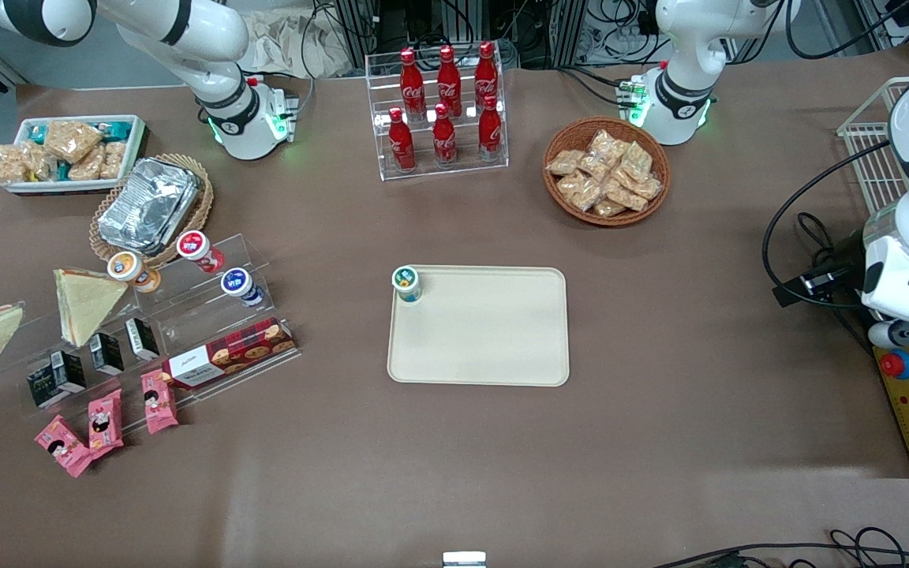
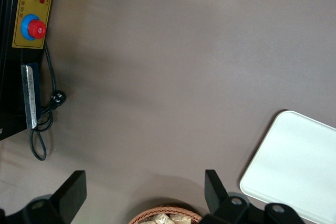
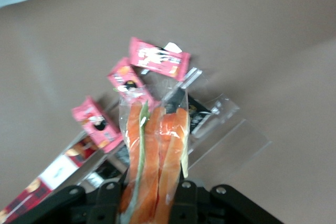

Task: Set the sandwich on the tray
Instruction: 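Carry the held sandwich over the beige tray with the right gripper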

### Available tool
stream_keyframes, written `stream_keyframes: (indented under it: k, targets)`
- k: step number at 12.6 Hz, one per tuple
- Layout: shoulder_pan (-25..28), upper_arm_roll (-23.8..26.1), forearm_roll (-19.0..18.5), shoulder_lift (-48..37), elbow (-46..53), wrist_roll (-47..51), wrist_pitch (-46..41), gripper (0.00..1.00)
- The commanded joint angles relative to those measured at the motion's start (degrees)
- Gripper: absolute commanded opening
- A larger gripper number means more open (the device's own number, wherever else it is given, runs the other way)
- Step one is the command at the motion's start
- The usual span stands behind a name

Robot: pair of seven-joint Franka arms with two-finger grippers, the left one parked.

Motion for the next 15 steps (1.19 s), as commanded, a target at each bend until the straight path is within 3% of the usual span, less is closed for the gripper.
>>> stream_keyframes:
  k: [1,7,11,13,15]
  targets:
    - [-0.38,3.53,1.61,-2.2,1.91,-1.09,-4.25,0.28]
    - [11.81,4.95,1.35,-5.98,2.0,-1.79,-8.56,0.28]
    - [21.66,5.3,1.26,-6.86,1.91,-8.88,-9.62,0.28]
    - [21.94,10.63,0.39,-6.69,1.91,-14.43,-9.53,0.28]
    - [22.55,17.05,-4.51,-5.81,1.91,-14.53,-7.44,0.28]
